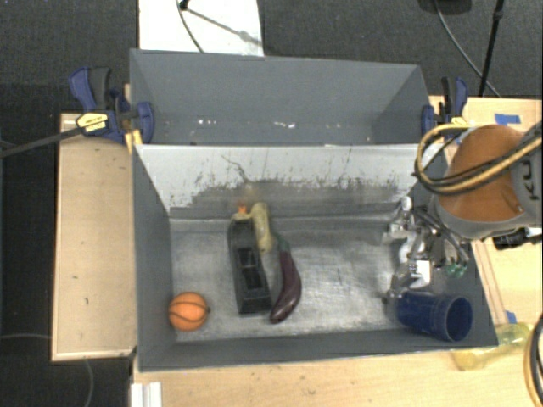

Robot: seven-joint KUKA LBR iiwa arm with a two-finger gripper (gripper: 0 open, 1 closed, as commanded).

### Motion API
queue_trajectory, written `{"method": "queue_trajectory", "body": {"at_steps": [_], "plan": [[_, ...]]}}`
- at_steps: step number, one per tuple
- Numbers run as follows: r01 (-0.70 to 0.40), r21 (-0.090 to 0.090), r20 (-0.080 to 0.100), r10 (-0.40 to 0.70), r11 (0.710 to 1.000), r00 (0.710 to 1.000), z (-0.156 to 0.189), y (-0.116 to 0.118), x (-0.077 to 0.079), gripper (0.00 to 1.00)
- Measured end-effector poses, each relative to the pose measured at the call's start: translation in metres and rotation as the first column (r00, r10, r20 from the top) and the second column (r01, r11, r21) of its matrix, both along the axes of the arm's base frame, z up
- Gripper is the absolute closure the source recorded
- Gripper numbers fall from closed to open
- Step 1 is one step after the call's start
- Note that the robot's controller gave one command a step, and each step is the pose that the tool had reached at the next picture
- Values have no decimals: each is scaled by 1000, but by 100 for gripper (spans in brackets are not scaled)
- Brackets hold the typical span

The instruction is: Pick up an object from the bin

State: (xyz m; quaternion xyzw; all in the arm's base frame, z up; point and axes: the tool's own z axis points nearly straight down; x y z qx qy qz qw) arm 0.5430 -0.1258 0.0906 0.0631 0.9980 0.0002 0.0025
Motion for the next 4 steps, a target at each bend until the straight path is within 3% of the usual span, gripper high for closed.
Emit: {"method": "queue_trajectory", "body": {"at_steps": [1,2,3,4], "plan": [[-94,-3,12,94,996,996,-10,-26,-40,100],[-96,-4,12,96,995,995,-10,-26,-39,100],[-167,1,-5,167,986,986,45,-23,-43,100],[-371,-1,-3,371,929,929,92,-21,-28,100]]}}
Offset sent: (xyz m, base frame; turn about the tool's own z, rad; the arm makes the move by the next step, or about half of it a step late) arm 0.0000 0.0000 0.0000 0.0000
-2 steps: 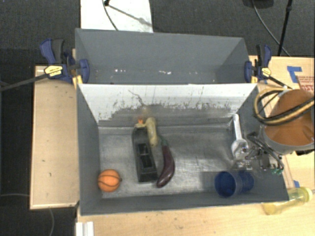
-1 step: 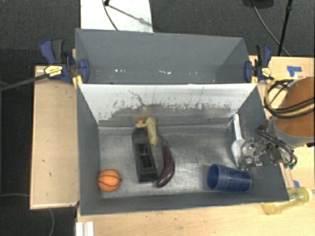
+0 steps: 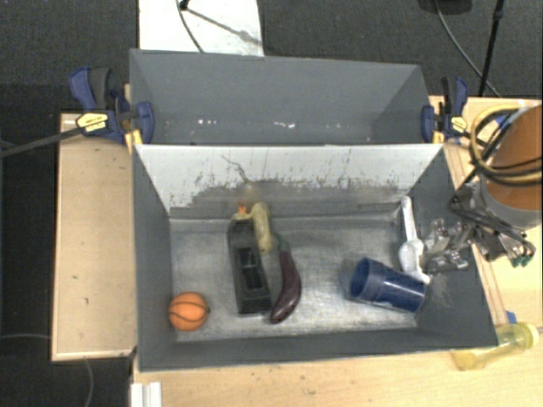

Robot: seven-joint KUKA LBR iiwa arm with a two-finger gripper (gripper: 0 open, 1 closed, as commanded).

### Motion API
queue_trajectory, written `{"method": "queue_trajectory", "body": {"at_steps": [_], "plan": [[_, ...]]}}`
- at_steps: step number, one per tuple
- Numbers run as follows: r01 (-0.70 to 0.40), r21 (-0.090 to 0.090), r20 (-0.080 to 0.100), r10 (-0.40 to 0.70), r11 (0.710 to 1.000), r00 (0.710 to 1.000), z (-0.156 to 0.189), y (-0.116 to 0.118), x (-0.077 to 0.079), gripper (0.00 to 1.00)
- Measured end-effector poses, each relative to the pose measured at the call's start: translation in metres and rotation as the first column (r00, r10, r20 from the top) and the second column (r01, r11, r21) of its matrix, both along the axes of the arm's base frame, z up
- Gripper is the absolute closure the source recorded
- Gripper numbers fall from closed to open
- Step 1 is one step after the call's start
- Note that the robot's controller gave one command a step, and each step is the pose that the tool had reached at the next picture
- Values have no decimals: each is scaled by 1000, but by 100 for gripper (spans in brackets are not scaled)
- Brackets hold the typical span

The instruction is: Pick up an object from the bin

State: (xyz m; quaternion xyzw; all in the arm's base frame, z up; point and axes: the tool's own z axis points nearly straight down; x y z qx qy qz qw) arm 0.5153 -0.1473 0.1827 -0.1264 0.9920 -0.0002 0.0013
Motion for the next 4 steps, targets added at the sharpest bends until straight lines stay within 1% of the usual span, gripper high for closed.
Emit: {"method": "queue_trajectory", "body": {"at_steps": [1,2,3,4], "plan": [[39,1,3,-39,999,999,25,3,-9,100],[303,1,3,-303,953,953,17,8,-5,100],[16,-1,-1,-16,1000,1000,-38,41,-38,0],[17,-2,2,-17,1000,1000,-37,41,-36,0]]}}
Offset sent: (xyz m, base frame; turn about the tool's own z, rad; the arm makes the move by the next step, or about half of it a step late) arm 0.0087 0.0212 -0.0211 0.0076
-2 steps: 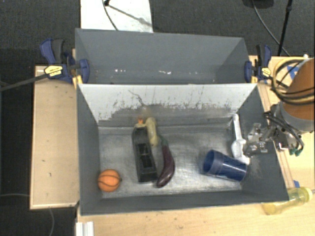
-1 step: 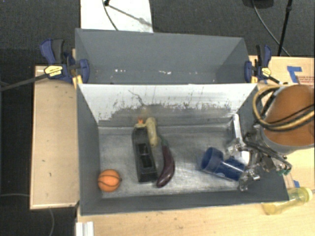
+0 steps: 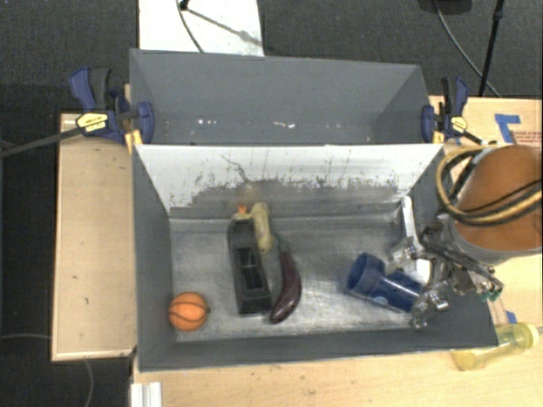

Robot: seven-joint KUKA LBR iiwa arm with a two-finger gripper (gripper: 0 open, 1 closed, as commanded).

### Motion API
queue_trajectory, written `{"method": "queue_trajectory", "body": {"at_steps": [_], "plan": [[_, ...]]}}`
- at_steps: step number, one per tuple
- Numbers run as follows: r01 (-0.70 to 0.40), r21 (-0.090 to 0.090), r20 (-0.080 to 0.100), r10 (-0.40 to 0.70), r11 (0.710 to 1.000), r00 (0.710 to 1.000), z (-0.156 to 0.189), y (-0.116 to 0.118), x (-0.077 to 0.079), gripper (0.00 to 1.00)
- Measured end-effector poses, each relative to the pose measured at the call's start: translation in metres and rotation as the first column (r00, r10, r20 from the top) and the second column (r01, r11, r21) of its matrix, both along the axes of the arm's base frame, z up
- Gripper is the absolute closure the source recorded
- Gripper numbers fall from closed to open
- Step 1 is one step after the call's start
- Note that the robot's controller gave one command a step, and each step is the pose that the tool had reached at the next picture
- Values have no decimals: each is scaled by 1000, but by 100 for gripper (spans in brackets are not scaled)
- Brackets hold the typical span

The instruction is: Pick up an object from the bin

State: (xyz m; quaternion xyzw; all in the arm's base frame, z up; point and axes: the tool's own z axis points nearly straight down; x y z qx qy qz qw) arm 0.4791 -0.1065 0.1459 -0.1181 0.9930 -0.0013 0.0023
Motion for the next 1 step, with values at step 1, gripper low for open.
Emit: {"method": "queue_trajectory", "body": {"at_steps": [1], "plan": [[-40,-1,8,40,999,999,-70,-9,30,100]]}}
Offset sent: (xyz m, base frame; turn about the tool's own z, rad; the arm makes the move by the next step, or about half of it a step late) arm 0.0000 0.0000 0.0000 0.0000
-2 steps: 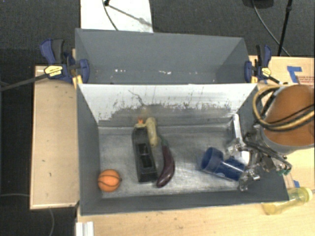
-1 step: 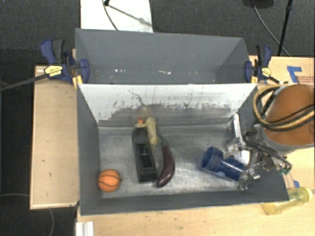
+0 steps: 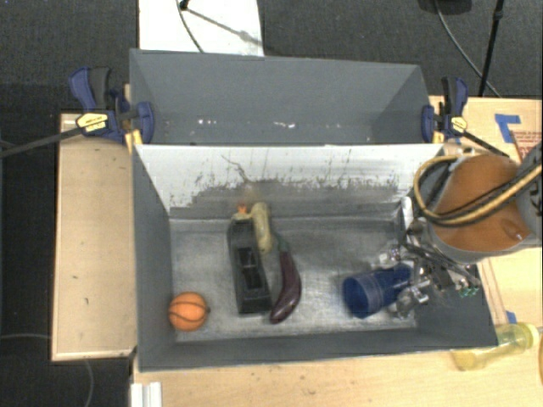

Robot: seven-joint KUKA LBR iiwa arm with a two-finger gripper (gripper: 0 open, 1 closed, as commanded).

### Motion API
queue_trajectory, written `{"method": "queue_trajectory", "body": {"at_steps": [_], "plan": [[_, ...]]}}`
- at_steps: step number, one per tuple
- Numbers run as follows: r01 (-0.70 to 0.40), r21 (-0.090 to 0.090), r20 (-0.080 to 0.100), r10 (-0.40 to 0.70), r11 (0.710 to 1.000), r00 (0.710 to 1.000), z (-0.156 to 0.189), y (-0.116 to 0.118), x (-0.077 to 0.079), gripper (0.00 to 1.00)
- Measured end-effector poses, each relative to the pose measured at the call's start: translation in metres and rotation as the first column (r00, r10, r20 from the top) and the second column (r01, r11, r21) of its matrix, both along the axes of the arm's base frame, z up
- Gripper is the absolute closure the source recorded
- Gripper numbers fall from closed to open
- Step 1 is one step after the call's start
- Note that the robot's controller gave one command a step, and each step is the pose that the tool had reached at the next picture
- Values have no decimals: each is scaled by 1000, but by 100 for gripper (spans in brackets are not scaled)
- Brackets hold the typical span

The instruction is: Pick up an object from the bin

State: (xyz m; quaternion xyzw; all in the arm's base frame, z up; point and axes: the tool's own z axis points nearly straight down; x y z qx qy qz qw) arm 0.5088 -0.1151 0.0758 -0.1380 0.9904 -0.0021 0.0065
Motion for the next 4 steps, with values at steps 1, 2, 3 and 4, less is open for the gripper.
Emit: {"method": "queue_trajectory", "body": {"at_steps": [1,2,3,4], "plan": [[-1,0,0,1,1000,1000,0,0,0,100],[-2,4,-19,2,1000,1000,32,3,-7,0],[-6,4,-15,6,1000,1000,102,4,-6,0],[56,-3,-7,-56,998,998,10,-6,-11,100]]}}
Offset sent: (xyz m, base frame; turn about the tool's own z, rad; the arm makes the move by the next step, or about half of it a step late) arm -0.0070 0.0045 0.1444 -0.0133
